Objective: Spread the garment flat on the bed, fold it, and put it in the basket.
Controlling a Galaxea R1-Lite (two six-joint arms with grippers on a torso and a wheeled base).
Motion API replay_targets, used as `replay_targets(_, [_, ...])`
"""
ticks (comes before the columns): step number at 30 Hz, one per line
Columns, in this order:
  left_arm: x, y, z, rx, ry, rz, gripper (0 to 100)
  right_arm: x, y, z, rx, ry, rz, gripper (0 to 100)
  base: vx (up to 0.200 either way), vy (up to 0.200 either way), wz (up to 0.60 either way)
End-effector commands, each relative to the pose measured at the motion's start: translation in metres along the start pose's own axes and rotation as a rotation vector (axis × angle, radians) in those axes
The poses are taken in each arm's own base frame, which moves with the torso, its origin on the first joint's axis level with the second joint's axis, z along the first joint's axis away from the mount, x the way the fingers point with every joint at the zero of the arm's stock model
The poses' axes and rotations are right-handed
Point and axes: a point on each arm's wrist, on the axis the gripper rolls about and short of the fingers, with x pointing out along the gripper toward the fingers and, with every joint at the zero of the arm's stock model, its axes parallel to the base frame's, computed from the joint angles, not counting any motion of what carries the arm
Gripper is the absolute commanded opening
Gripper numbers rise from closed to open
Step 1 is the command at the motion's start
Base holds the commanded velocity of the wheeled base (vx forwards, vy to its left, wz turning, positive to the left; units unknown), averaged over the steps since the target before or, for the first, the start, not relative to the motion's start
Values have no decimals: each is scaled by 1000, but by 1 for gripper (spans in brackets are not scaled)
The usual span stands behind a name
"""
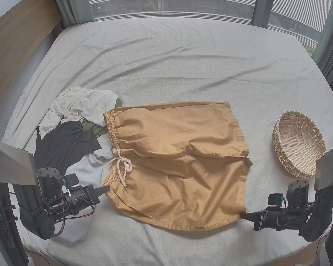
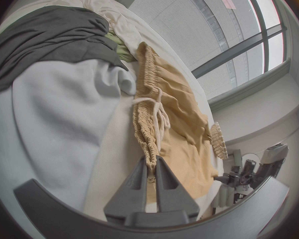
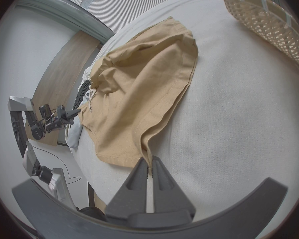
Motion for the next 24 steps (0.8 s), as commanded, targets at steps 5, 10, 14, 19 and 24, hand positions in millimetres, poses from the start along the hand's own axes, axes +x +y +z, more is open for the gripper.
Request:
replay_targets(5, [-39,-12,-10,-20,71,-72,0,-27,9,4,4,-10,-15,0,0,0,0])
replay_targets(10, [-44,-8,-15,-15,88,-48,0,-34,10,0,10,28,-30,0,0,0,0])
replay_targets(14, [-45,-6,-18,-20,107,-36,0,-37,10,-4,25,70,-44,0,0,0,0])
replay_targets(19, [-44,-4,-20,-32,124,-37,0,-39,10,-7,20,95,-51,0,0,0,0])
replay_targets(24, [-42,1,-27,-22,173,-23,0,-44,13,-11,24,135,-55,0,0,0,0])
